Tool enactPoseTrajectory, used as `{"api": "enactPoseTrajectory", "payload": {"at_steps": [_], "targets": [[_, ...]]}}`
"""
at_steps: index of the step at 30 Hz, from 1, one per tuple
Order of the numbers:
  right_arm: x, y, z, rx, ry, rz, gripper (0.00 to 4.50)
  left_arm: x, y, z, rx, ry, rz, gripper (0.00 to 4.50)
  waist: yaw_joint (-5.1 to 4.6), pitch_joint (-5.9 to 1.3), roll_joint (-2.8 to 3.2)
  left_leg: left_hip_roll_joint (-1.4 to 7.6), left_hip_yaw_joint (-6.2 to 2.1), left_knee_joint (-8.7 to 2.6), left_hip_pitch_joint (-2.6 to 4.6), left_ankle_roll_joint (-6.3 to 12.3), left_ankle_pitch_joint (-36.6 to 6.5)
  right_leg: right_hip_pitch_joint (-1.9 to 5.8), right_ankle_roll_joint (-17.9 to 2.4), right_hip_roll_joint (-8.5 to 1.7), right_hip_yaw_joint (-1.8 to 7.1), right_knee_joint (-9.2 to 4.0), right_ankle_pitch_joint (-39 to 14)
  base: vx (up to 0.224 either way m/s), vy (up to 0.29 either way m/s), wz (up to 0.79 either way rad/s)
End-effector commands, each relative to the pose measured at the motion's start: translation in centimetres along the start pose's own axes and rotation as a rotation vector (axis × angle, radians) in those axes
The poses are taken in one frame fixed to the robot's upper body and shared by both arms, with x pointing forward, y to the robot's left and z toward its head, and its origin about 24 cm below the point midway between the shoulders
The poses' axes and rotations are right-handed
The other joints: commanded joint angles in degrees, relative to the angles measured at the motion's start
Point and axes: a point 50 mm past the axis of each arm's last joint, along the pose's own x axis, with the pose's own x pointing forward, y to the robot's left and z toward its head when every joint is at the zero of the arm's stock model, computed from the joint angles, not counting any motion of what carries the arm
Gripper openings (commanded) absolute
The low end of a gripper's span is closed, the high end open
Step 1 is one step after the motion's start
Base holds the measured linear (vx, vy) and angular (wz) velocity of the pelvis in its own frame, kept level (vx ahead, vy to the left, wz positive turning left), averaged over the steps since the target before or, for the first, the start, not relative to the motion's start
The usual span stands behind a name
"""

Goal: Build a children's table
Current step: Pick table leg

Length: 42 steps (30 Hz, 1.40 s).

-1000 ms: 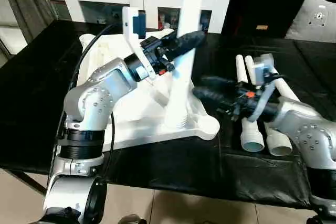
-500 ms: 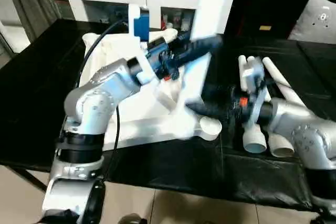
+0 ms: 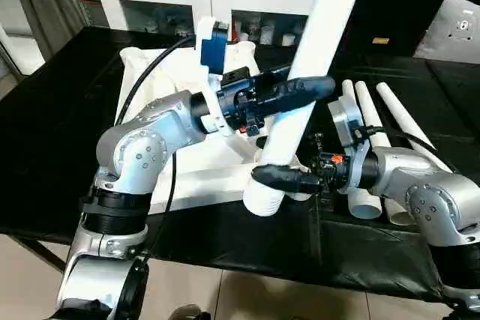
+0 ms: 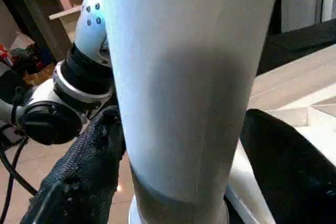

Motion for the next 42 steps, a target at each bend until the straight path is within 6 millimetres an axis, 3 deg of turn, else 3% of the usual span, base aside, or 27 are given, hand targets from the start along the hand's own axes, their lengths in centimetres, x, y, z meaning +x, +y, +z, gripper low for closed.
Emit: {"api": "enactPoseTrajectory", "payload": {"at_steps": [1,17,26,27,29,30,33,34,35,42], "targets": [[0.2,0.1,0.1,-0.015,0.005,0.014,3.31,0.2,-0.4,0.4,0.023,-0.001,-0.027,1.77,0.06,-4.10,-0.79,4.20,-1.08,-3.94,0.57,3.53,-3.4,3.55,-14.1,-5.08,2.73,-3.73,-5.3,0.000,0.000,0.00],[0.4,-0.1,-0.7,0.011,0.022,0.006,1.96,0.4,-0.5,0.4,0.036,-0.005,-0.038,1.77,0.10,-4.19,-0.87,4.18,-1.05,-3.81,0.57,3.97,-2.4,3.50,-14.1,-5.06,2.73,-3.55,-4.0,0.000,0.000,0.00],[0.5,-0.1,-0.8,0.023,0.013,0.007,1.90,0.5,-0.5,0.4,0.037,-0.003,-0.042,1.77,0.11,-4.19,-0.92,4.13,-1.02,-3.78,0.53,4.06,-2.6,3.54,-14.0,-5.05,2.71,-3.59,-4.5,0.000,0.000,0.00],[0.5,-0.1,-0.8,0.023,0.012,0.005,1.90,0.5,-0.5,0.3,0.035,0.004,-0.037,1.77,0.06,-4.18,-1.21,4.13,-0.99,-3.80,0.49,4.06,-2.6,3.61,-14.0,-5.08,2.73,-3.63,-4.5,0.000,0.000,0.00],[0.5,-0.2,-0.8,0.021,0.011,-0.002,1.90,0.5,-0.5,0.1,0.030,0.029,-0.033,1.77,0.13,-4.18,-0.97,4.19,-1.03,-3.82,0.57,4.05,-2.5,3.48,-13.9,-5.06,2.69,-3.56,-4.7,0.000,0.000,0.00],[0.5,-0.3,-1.0,0.015,0.016,-0.022,1.90,0.6,-0.5,-0.4,0.041,0.075,-0.020,1.77,0.06,-4.15,-1.37,4.17,-0.99,-3.83,0.53,4.08,-2.6,3.54,-13.8,-5.07,2.71,-3.61,-4.9,0.000,0.000,0.00],[0.6,-0.6,-1.3,0.010,0.026,-0.059,1.90,0.8,-0.6,-1.0,0.069,0.107,-0.014,1.77,-0.07,-4.14,-1.21,4.27,-1.01,-3.90,0.60,3.72,-2.7,3.41,-13.2,-5.07,2.72,-3.67,-5.7,0.000,0.000,0.00],[0.7,-0.6,-1.3,0.012,0.019,-0.063,1.90,0.8,-0.8,-1.1,0.068,0.106,-0.019,2.33,-0.08,-4.12,-1.27,4.21,-0.98,-3.89,0.51,3.62,-2.5,3.50,-13.2,-5.09,2.77,-3.63,-5.4,0.000,0.000,0.00],[0.8,-0.7,-1.3,0.018,0.010,-0.073,1.90,1.0,-1.0,-1.2,0.066,0.106,-0.025,2.47,0.00,-4.17,-1.05,4.23,-1.02,-3.86,0.55,3.54,-2.4,3.46,-13.3,-5.12,2.77,-3.51,-5.1,0.000,0.000,0.00],[1.6,-1.7,-2.3,-0.001,0.005,-0.242,1.90,2.3,-2.0,-2.4,0.060,0.113,-0.051,2.93,-0.31,-4.05,-0.93,4.20,-1.01,-4.09,0.60,2.18,-3.9,3.38,-13.2,-5.00,2.78,-3.80,-5.7,0.000,0.000,0.00]]}}
